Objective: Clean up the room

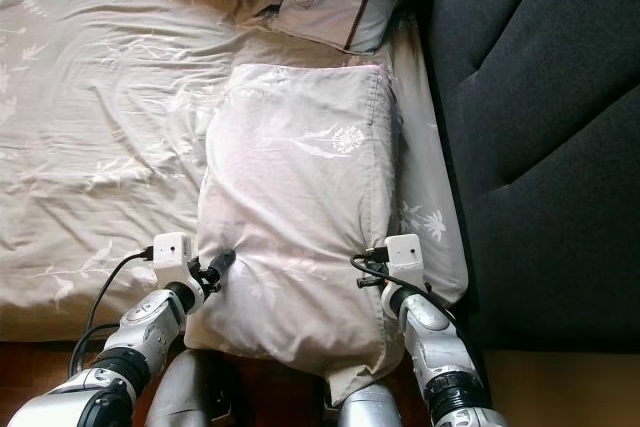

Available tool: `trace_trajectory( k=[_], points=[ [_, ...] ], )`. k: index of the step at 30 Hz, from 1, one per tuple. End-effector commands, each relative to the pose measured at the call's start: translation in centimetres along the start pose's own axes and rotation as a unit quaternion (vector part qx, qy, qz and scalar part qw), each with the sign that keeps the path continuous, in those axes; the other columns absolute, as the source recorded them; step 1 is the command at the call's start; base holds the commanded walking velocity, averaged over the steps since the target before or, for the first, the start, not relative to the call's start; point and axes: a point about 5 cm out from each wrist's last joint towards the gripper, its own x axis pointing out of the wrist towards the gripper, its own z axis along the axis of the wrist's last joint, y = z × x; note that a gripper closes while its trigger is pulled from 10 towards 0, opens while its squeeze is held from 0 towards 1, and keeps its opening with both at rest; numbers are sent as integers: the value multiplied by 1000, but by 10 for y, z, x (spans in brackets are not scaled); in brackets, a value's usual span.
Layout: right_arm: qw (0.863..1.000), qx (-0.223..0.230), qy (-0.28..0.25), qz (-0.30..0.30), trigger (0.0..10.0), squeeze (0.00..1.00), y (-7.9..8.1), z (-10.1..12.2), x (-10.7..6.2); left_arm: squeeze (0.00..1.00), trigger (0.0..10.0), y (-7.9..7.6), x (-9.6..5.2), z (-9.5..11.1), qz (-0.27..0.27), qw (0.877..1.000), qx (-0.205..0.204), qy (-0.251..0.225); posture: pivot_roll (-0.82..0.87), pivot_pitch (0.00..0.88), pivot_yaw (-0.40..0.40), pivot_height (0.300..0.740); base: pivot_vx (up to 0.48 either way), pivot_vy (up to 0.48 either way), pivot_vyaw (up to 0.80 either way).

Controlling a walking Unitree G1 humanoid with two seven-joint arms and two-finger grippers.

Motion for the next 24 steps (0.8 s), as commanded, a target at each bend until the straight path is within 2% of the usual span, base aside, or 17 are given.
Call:
trace_trajectory(
  k=[1,11,17,24],
  points=[
    [996,21,83,0,10000,0,3,-43,-10,0,0,-1,-7,-28,0,998,-12,54,-243,358,-114,653,0,0,0],
    [996,26,80,-1,10000,0,7,-40,-6,0,0,2,-7,-24,0,999,-8,49,-229,346,-102,653,0,0,0],
    [998,23,57,-20,10000,0,4,-33,-4,0,0,2,-6,-21,-2,999,-5,44,-222,338,-94,653,0,0,0],
    [999,24,37,-17,10000,0,4,-24,0,0,0,-1,-4,-17,-6,999,-4,33,-219,325,-91,653,0,0,0]
  ],
)
